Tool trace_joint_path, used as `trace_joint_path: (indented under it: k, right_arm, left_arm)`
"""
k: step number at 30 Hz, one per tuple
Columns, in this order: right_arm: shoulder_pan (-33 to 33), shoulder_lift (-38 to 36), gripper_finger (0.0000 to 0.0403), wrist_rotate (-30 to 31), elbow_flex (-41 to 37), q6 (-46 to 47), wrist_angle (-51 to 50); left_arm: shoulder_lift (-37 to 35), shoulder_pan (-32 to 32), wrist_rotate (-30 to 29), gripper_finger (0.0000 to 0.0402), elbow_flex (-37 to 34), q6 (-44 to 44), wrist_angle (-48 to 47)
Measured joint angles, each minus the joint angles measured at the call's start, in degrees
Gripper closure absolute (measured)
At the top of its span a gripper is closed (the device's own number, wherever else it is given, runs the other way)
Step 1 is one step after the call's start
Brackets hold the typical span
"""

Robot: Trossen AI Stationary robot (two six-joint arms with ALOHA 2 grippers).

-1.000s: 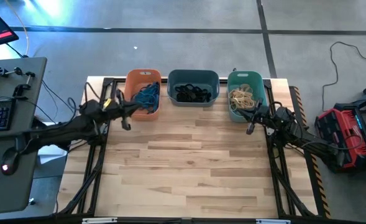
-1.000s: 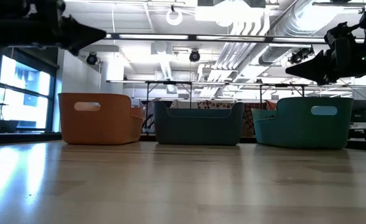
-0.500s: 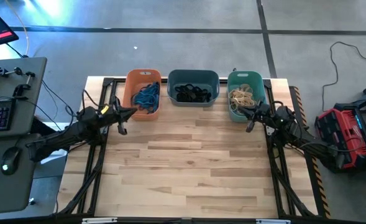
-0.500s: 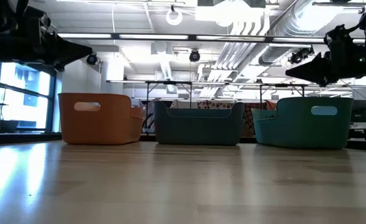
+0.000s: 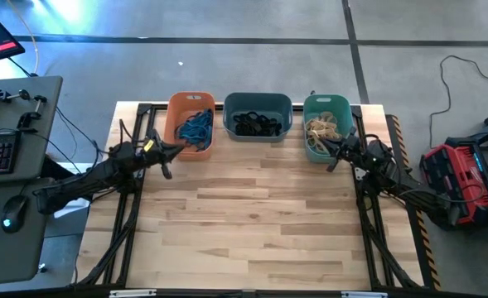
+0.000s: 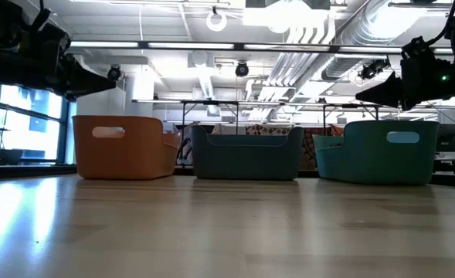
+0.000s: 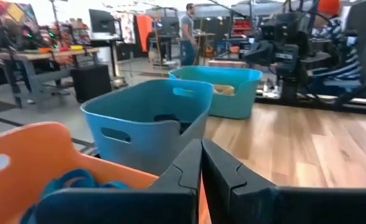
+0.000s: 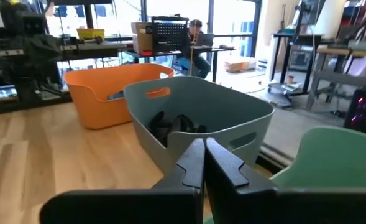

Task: Sort rubber bands into baskets
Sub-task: Return to Home Position

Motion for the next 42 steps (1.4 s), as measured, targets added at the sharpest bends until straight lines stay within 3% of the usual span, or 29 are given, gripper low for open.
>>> trace_joint_path:
  k: [42]
  right_arm:
    - [0.0, 0.4, 0.0402, -0.1, 0.0, 1.9, 0.0]
  left_arm:
    - [2.6, 0.0, 0.7, 0.0398, 0.0, -1.7, -0.1]
